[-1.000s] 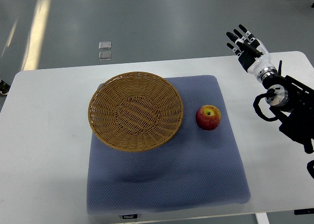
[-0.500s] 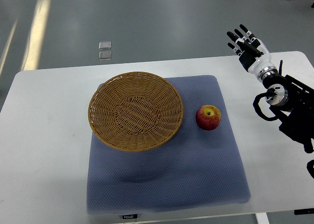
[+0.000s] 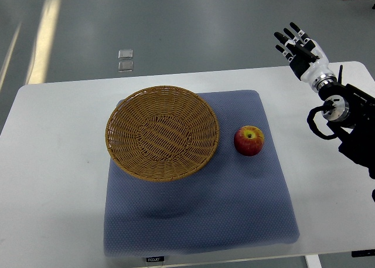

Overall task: Place red apple in basket with right hand
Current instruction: 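Swing the right hand up and over toward the red apple, then lower the right hand onto the red apple and close fingers around it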

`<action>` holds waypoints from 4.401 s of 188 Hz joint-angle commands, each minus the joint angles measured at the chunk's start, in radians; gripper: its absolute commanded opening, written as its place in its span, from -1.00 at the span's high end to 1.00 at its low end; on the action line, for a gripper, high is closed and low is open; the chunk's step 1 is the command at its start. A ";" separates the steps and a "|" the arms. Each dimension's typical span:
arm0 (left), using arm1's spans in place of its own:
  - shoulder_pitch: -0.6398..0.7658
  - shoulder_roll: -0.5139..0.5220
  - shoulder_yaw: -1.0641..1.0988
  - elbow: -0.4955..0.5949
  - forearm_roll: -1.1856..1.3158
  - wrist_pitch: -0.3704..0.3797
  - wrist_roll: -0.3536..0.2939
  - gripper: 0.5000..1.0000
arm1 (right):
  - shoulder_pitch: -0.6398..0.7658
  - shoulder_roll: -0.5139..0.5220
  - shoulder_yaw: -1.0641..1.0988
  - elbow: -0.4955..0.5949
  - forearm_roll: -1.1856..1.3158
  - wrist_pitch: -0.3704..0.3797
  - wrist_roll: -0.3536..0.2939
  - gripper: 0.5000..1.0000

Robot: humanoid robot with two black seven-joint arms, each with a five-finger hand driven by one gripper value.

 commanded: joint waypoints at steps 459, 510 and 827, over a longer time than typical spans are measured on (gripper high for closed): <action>0.000 0.000 0.000 0.000 0.000 0.000 0.000 -1.00 | 0.149 -0.348 -0.170 0.470 -1.459 0.132 0.064 -0.69; 0.000 0.000 0.000 0.000 0.000 0.000 0.000 -1.00 | 0.160 -0.397 -0.342 0.594 -1.467 0.133 0.181 -0.69; 0.000 0.000 0.000 0.000 0.000 0.000 0.000 -1.00 | 0.114 -0.319 -0.612 0.549 -1.672 -0.216 0.255 -0.31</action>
